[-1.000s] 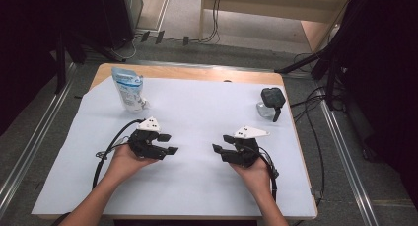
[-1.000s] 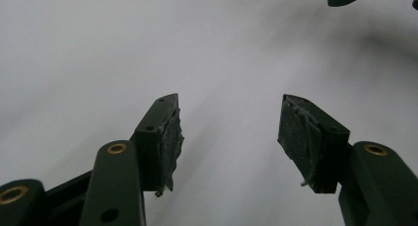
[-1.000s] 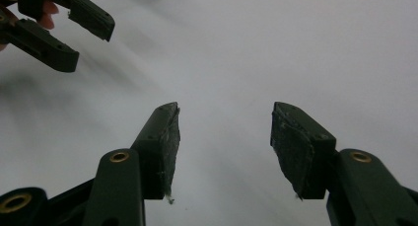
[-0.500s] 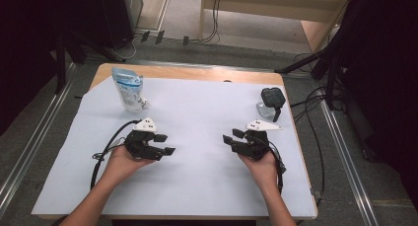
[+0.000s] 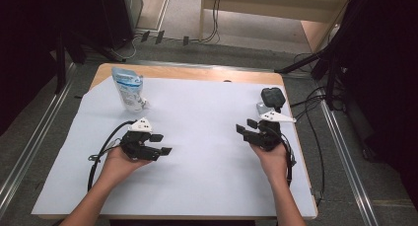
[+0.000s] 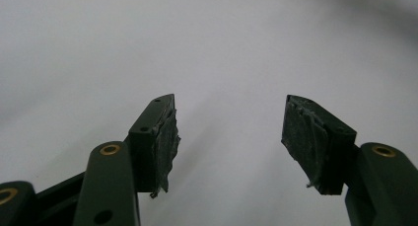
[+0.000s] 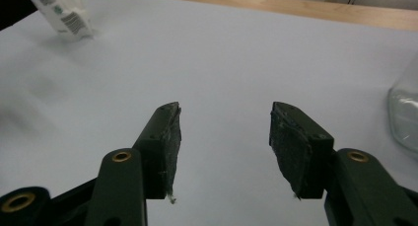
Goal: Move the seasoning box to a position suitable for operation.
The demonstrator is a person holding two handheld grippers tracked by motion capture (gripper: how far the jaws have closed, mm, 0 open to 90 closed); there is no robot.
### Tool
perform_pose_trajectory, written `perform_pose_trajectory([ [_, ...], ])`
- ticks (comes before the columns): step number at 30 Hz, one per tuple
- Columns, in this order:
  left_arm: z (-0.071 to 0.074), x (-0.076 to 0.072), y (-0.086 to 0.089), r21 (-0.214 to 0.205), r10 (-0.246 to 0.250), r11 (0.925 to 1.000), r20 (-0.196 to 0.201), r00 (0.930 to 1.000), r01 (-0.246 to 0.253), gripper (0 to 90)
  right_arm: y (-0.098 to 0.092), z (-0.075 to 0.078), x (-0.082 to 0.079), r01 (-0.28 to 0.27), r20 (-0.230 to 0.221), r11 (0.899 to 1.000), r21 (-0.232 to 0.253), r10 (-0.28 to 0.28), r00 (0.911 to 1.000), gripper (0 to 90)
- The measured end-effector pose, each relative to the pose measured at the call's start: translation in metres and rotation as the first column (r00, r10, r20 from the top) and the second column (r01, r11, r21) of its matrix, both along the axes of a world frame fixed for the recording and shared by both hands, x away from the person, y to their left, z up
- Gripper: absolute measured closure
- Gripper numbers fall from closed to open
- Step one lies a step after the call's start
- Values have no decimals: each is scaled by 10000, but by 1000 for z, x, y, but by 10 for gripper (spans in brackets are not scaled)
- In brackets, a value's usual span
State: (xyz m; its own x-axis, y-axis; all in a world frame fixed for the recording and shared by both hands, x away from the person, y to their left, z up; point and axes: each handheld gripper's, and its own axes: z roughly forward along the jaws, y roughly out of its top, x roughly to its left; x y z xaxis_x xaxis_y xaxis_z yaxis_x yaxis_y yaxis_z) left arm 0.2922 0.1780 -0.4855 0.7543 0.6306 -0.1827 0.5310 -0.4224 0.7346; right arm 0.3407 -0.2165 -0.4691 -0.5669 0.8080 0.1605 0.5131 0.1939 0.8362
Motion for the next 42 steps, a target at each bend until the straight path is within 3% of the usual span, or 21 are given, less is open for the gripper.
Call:
perform_pose_trajectory([
  [8,-1,-5,4,-83,12,10000,-57,10000,-13,385,-15,7,20,318,-371,9995,46,-316,9988,351],
  [10,-1,-6,5,-113,-18,9999,-74,10000,17,386,-20,8,26,305,-485,9995,53,-302,9984,266],
  [12,-1,-6,4,-160,-11,9999,-45,10000,10,386,-21,8,28,419,-432,9991,78,-416,9982,245],
  [14,-2,-5,4,-170,4,9999,-53,10000,-5,386,-24,9,34,595,-446,9982,8,-594,9972,143],
  [20,-3,-6,2,-133,-83,9999,-102,9999,81,387,-29,14,45,1020,-426,9947,-146,-1025,9938,80],
  [28,-3,-8,-2,-102,-287,9995,-89,9995,286,387,-40,27,61,1503,-109,9878,-399,-1509,9885,90],
  [30,-4,-8,-3,-56,-337,9994,-66,9994,337,387,-46,34,66,1718,194,9840,-473,-1710,9851,99],
  [35,-4,-11,-2,-22,-330,9995,-69,9994,330,387,-57,40,76,1947,180,9807,-170,-1944,9808,102],
  [40,-5,-13,-1,-58,-303,9995,-67,9995,302,387,-65,38,88,2321,253,9725,-193,-2316,9725,104],
  [42,-6,-14,0,-68,-333,9994,-114,9994,333,388,-69,33,96,2723,163,9616,-351,-2719,9622,120],
])
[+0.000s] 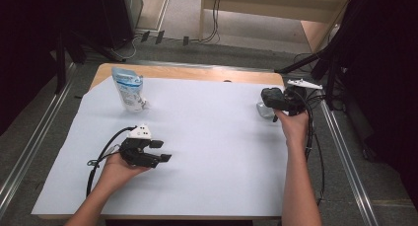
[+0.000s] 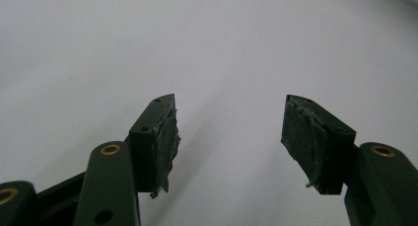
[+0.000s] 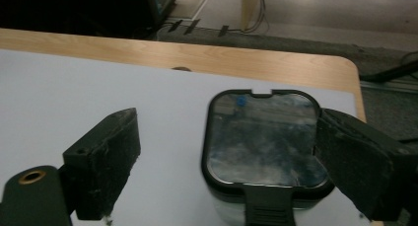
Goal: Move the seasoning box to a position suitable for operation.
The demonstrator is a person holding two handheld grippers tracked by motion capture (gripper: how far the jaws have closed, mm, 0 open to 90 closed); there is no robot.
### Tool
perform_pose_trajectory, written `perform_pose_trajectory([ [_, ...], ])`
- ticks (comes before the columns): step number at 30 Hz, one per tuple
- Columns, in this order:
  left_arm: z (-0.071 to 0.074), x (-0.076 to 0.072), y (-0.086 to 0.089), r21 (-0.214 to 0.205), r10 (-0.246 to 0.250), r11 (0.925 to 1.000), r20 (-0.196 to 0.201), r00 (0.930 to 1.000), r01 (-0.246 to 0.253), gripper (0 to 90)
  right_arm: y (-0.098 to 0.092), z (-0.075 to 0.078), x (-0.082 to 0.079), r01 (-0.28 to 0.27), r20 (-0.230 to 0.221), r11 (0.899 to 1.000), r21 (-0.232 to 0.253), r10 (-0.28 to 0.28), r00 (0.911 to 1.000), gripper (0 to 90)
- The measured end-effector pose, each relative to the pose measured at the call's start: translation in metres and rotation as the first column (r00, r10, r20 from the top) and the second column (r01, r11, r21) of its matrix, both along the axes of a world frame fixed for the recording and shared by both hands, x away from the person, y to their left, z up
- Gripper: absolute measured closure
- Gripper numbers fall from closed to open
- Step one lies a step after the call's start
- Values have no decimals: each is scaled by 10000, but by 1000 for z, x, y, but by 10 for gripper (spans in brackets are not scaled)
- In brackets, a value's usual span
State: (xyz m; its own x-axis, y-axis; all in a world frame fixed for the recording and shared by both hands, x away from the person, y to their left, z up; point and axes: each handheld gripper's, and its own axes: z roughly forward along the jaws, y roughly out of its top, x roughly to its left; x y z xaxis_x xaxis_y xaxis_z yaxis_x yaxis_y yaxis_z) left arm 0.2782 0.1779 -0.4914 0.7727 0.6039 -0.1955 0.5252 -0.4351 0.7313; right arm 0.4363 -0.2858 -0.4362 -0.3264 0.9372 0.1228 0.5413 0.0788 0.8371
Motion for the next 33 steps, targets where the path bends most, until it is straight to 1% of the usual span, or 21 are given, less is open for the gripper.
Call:
perform_pose_trajectory([
  [1,-1,-1,0,-33,49,10000,14,10000,-49,388,0,0,0,0,0,10000,0,0,10000,120],
  [3,-2,-2,1,34,40,10000,-12,10000,-40,388,-4,-6,5,146,-134,9999,21,-146,9998,119],
  [4,-2,-2,1,51,76,10000,-22,10000,-75,387,-7,-12,8,314,-216,9995,42,-313,9993,111],
  [5,-2,-3,1,92,59,9999,-56,10000,-59,387,-8,-13,8,337,-98,9994,46,-336,9994,102],
  [7,-3,-4,2,88,124,9999,-35,9999,-124,387,-9,-15,9,432,-141,9991,36,-431,9990,106],
  [10,-3,-6,4,26,156,9999,-75,9999,-155,387,-9,-24,15,478,-476,9988,-47,-480,9977,108],
  [11,-3,-6,4,32,171,9998,-60,9998,-171,386,-7,-28,17,481,-655,9988,-81,-486,9967,108],
  [14,-3,-6,6,68,212,9998,-26,9998,-212,385,-3,-38,22,559,-875,9976,-401,-593,9944,104],
  [15,-3,-7,6,20,283,9996,-35,9996,-283,385,-2,-45,23,504,-868,9977,-442,-541,9948,102],
  [16,-3,-7,6,20,283,9996,-35,9996,-283,385,-3,-47,24,569,-883,9976,-401,-602,9943,126],
  [17,-4,-6,7,2,268,9996,-39,9996,-268,385,-3,-47,24,569,-883,9976,-401,-602,9943,126],
  [18,-4,-6,8,11,303,9995,-64,9995,-303,385,-4,-52,25,649,-807,9976,-225,-666,9945,120],
  [21,-4,-6,8,71,322,9995,-87,9994,-321,385,-4,-53,25,641,-705,9978,-157,-650,9954,121],
  [23,-5,-7,8,93,308,9995,-87,9995,-307,385,-3,-54,23,705,-442,9971,-273,-716,9964,139],
  [24,-5,-7,8,93,308,9995,-87,9995,-307,384,-3,-53,22,775,-262,9960,-448,-788,9965,156],
  [25,-5,-7,8,91,311,9995,-82,9995,-310,384,-3,-53,22,775,-262,9960,-448,-788,9965,156],
  [26,-5,-7,8,89,306,9995,-83,9995,-305,384,-1,-52,20,814,-153,9944,-681,-826,9965,161],
  [29,-5,-6,8,37,320,9995,-135,9994,-320,383,-1,-52,19,784,-91,9943,-721,-792,9968,162],
  [31,-5,-5,8,52,333,9994,-143,9993,-332,382,-1,-51,18,784,-148,9949,-642,-795,9967,162],
  [33,-5,-4,9,82,353,9993,-231,9991,-351,379,-1,-50,17,735,-275,9966,-370,-745,9968,162],
])
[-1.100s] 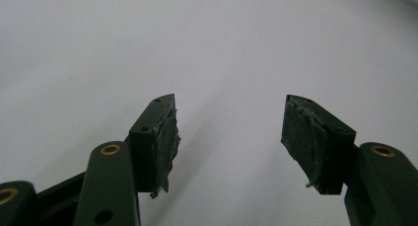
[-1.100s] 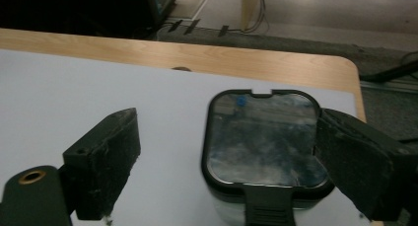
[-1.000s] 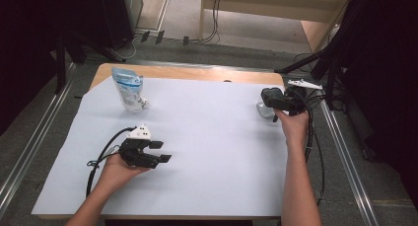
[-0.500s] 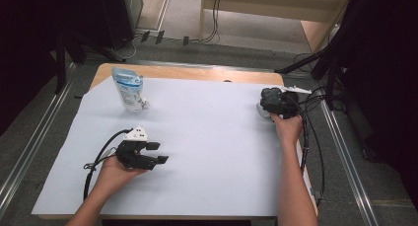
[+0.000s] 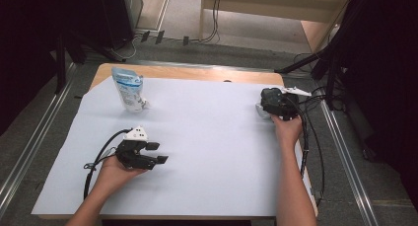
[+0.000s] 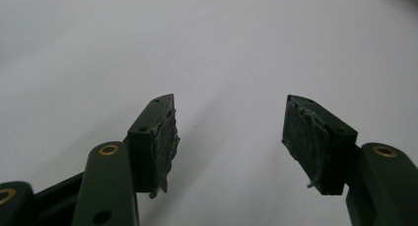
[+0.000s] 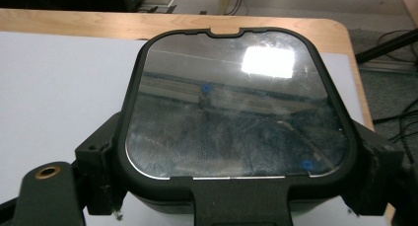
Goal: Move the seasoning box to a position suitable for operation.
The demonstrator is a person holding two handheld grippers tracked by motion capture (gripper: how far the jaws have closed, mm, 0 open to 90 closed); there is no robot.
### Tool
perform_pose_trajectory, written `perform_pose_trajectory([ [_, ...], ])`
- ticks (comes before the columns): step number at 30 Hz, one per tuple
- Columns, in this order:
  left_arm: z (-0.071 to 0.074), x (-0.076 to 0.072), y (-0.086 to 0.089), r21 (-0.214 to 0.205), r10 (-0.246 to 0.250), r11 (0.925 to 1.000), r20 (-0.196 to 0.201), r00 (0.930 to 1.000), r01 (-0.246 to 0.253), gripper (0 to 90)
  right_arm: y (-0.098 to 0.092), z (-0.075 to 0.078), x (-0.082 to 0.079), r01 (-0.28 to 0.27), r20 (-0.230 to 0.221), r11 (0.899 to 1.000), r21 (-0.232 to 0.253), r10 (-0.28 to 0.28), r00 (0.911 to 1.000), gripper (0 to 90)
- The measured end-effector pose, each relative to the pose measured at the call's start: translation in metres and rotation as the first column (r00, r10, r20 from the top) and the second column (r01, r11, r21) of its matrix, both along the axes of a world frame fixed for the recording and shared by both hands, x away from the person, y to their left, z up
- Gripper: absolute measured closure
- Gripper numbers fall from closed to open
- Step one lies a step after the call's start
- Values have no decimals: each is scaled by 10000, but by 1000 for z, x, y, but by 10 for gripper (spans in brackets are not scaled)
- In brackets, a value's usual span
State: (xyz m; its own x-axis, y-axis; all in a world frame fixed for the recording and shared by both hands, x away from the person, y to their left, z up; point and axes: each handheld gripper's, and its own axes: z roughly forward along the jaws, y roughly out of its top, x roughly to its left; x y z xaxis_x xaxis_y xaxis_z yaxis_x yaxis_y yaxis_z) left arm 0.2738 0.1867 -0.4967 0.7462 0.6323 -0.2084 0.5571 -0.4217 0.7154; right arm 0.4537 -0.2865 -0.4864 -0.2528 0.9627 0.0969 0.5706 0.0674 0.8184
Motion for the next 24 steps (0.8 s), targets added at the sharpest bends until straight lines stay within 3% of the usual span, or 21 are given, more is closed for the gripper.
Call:
perform_pose_trajectory([
  [2,0,1,0,-53,57,10000,-31,10000,-57,375,3,2,-2,-129,-49,9999,-53,129,9999,162],
  [6,1,6,2,-578,149,9982,-521,9985,-179,384,10,7,-10,-385,49,9992,-81,385,9992,162],
  [17,5,13,-2,-166,-96,9998,-199,9998,93,389,40,18,-40,-1417,179,9892,366,1411,9898,162],
  [22,7,17,-2,-328,-141,9994,-149,9998,136,389,57,19,-54,-1825,167,9829,244,1822,9831,162],
  [24,8,19,-2,-440,-149,9989,-396,9991,131,408,66,20,-62,-2122,167,9770,227,2118,9772,162],
])
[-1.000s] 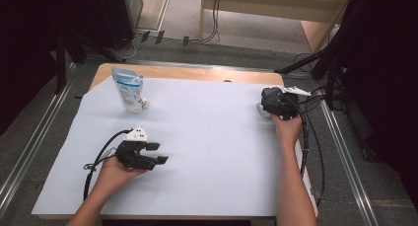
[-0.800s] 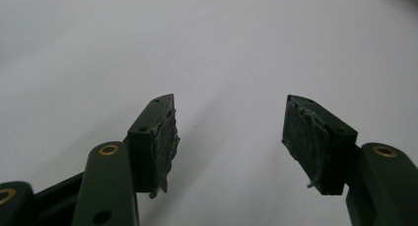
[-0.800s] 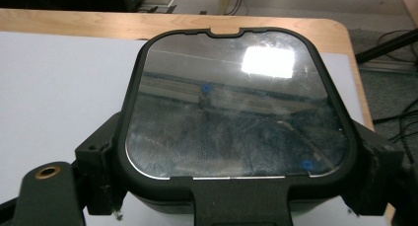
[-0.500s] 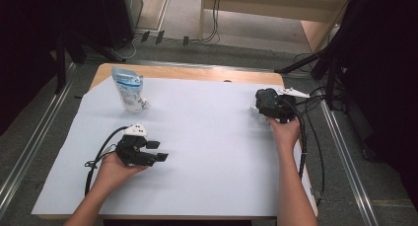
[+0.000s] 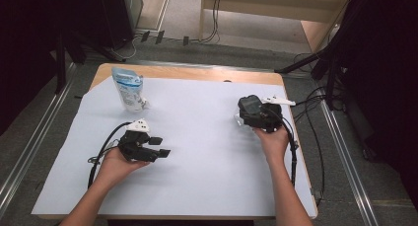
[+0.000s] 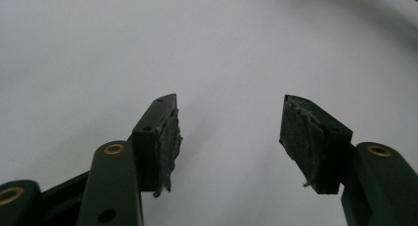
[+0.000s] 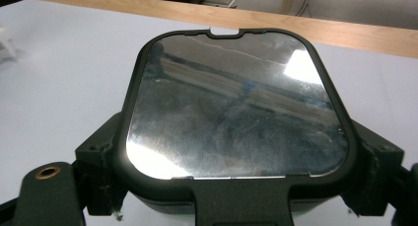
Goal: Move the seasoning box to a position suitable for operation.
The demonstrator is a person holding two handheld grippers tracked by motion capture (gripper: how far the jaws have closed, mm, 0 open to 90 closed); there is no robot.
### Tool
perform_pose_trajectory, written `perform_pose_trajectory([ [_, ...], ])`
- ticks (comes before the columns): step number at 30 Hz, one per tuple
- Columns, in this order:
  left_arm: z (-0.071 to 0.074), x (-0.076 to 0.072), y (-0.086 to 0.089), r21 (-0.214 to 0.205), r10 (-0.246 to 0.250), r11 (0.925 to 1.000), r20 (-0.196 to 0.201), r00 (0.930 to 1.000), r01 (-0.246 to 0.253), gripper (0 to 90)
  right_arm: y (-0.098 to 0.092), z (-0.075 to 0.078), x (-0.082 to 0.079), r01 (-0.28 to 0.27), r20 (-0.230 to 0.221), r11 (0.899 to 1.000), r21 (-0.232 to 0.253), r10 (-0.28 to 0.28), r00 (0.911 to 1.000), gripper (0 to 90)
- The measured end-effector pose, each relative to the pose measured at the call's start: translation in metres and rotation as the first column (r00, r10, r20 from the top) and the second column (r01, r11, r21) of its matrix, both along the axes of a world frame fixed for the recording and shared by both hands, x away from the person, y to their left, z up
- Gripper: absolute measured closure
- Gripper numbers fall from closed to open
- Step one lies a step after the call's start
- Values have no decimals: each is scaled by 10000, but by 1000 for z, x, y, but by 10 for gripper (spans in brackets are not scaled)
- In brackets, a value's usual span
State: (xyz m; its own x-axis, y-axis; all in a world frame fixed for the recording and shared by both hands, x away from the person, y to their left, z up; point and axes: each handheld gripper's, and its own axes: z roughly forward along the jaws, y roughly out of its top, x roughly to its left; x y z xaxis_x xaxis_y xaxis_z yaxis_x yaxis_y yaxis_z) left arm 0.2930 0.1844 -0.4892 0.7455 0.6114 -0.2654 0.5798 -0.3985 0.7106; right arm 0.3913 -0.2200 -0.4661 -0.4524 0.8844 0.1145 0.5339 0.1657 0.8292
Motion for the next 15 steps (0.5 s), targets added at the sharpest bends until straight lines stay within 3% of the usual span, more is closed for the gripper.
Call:
perform_pose_trajectory([
  [2,1,3,1,-201,68,9998,-147,9999,-71,418,6,0,-6,-182,1,9998,23,182,9998,162],
  [9,2,8,0,-120,46,9999,-50,10000,-47,418,29,-1,-22,-825,-32,9964,174,826,9966,162],
  [15,3,11,-3,-72,-87,9999,40,10000,88,414,55,-4,-36,-1476,-192,9889,180,1480,9888,162],
])
